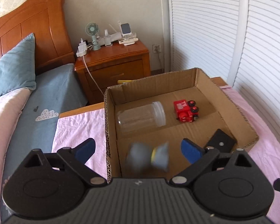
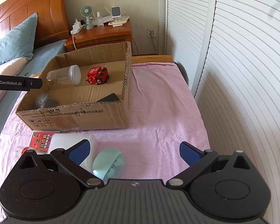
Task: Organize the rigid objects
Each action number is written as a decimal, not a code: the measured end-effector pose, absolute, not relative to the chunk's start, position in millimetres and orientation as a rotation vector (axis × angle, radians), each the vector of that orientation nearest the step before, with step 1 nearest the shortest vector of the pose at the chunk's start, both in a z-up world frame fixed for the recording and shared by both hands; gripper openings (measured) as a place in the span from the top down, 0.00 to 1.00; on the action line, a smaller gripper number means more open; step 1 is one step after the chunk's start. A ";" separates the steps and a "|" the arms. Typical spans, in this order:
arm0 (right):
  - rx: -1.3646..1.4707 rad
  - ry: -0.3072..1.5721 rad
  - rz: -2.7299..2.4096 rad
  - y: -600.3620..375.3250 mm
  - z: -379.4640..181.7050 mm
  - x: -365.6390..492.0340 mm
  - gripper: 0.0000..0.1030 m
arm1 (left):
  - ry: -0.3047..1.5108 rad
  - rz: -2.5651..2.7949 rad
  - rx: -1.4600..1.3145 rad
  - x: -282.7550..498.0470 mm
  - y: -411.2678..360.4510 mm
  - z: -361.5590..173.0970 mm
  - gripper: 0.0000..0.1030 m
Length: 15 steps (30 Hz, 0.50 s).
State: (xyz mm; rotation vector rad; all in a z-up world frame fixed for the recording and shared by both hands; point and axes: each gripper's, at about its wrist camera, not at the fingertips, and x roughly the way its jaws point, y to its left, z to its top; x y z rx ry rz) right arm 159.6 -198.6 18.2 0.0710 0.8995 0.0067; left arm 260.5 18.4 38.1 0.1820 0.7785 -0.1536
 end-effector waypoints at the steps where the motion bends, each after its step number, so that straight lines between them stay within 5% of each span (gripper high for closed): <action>1: 0.076 0.898 0.007 -200.0 17.8 159.2 0.00 | 0.780 -0.158 0.174 256.7 20.1 40.1 0.05; 15: 0.045 0.899 0.035 -187.3 16.6 145.5 0.00 | 0.780 -0.117 0.124 176.9 40.8 50.7 0.04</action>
